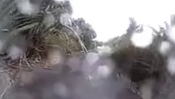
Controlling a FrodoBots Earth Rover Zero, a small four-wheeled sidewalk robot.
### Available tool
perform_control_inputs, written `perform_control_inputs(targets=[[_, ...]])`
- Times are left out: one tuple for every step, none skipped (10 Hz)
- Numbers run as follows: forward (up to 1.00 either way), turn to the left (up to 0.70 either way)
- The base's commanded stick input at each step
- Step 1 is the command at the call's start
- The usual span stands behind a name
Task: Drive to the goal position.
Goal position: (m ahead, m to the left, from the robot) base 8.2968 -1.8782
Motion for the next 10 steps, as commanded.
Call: perform_control_inputs(targets=[[1.0, 0.0], [1.0, 0.0], [1.0, 0.0], [1.0, 0.0], [1.0, 0.0], [1.0, 0.0], [1.0, 0.0], [1.0, 0.0], [1.0, 0.0], [1.0, 0.0]])
